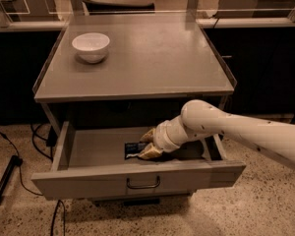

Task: Place rxbar blueberry into top drawer

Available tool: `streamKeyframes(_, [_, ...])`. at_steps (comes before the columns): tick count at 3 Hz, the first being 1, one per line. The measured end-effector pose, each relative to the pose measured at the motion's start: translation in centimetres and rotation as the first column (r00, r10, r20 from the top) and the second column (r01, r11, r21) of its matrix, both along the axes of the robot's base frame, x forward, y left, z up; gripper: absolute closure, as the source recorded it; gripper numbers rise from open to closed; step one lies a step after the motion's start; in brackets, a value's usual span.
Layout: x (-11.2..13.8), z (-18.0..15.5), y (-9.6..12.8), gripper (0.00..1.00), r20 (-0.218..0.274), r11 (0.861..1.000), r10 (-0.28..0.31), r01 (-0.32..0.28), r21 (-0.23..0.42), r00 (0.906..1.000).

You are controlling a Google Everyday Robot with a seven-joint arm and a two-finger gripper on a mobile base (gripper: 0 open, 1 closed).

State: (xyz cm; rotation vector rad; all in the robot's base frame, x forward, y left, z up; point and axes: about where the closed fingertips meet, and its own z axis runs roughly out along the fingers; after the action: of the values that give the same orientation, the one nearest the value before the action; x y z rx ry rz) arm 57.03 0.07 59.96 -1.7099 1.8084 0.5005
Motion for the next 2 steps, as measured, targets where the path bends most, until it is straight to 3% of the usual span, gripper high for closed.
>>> streamKeyframes(1, [0.0,1.5,-0.3,0.0,0.029,1.0,-0.017,0.017,-0.021,0.9994])
streamKeyframes(2, [-0.3,3.2,-0.5,0.0,0.065,0.999,-0.023,0.025,-0.031,0.9976])
